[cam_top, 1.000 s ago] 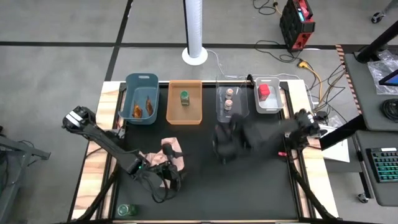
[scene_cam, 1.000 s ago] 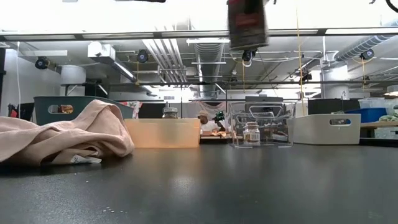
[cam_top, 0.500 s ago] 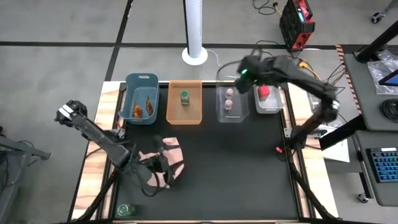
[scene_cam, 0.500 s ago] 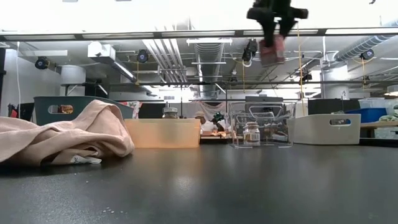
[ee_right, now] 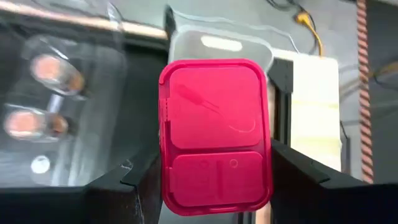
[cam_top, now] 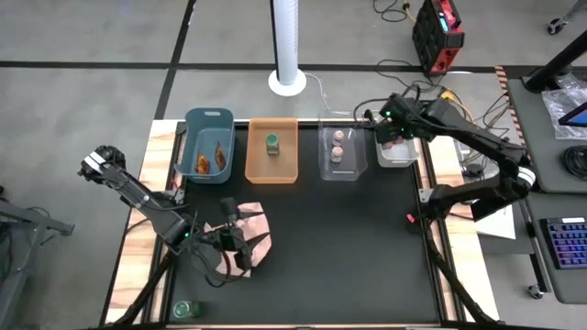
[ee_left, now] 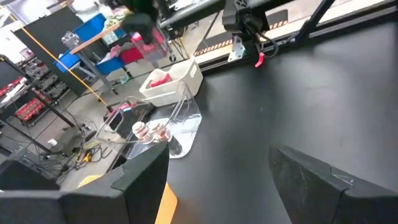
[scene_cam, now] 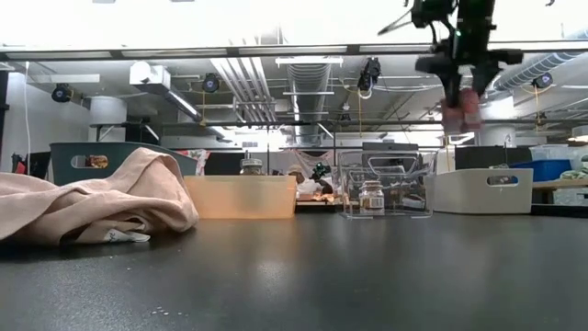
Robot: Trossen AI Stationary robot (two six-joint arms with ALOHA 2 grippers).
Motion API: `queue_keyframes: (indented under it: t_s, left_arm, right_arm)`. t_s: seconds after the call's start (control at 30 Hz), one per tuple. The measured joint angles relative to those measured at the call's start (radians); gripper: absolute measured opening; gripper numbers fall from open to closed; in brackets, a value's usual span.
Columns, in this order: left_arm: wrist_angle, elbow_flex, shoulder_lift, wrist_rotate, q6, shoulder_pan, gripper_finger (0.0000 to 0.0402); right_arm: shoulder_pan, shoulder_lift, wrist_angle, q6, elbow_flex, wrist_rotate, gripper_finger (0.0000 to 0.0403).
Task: Sort spices by type
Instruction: Put the red seasoning can into the white bin
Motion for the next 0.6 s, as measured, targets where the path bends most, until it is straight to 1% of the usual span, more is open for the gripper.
queue_keyframes:
  t_s: [0.1, 0.37, 0.5, 0.6]
  left_arm:
    - [0.031, 0.002, -0.003, 0.0, 0.011, 0.011, 0.0256]
    - [0.053, 0.002, -0.01, -0.001, 0.056, 0.017, 0.0256]
    - [0.053, 0.002, -0.032, -0.002, 0.052, 0.017, 0.0256]
    - [0.055, 0.002, -0.044, -0.001, 0.022, 0.016, 0.0256]
  right_arm:
    - [-0.016, 0.004, 0.004, 0.013, -0.055, 0.021, 0.021]
    - [-0.091, 0.075, 0.018, 0.021, -0.133, 0.198, 0.021]
    - [-0.143, 0.123, 0.075, -0.01, -0.164, 0.209, 0.021]
    - [-0.145, 0.146, 0.06, 0.003, -0.172, 0.266, 0.021]
